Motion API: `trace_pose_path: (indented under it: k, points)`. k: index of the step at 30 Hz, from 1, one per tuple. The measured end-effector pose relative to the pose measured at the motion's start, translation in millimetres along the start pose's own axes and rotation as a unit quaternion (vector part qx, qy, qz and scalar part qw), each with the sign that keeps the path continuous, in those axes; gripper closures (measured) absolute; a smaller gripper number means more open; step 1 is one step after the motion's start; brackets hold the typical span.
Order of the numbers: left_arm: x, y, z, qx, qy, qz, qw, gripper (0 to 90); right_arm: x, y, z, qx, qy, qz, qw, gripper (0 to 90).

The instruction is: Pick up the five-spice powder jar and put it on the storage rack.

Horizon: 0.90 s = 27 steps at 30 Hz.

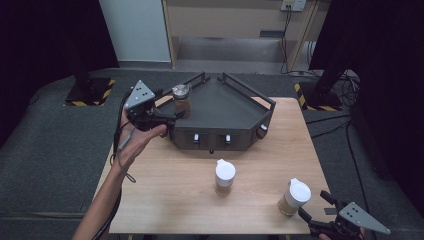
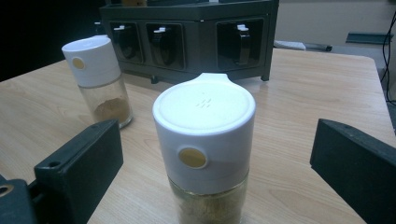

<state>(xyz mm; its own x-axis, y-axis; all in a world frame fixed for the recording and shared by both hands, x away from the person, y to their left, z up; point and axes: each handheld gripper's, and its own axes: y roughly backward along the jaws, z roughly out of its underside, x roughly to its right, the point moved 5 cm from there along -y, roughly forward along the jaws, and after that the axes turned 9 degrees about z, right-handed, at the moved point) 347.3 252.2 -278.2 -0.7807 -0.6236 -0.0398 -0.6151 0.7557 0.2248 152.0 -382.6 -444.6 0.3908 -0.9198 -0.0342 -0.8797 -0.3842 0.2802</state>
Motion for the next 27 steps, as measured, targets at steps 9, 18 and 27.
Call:
trace_pose_path:
  k: [9, 18, 27]
  points:
    - [16.9, 28.1, 19.2, 0.005, -0.007, 0.019, 0.9998, 2.4, 0.3, 0.8, 0.4, 0.003, -0.002, 0.000, 1.0000, 2.2]
    - [31.4, 54.6, 50.1, 0.007, -0.005, 0.022, 0.9997, 2.4, -0.9, 1.0, -0.2, 0.003, 0.002, -0.002, 1.0000, 1.9]
    - [46.2, 72.0, 94.8, 0.011, -0.002, 0.036, 0.9993, 2.4, -1.3, 0.6, -0.4, 0.002, 0.004, -0.007, 1.0000, 1.9]
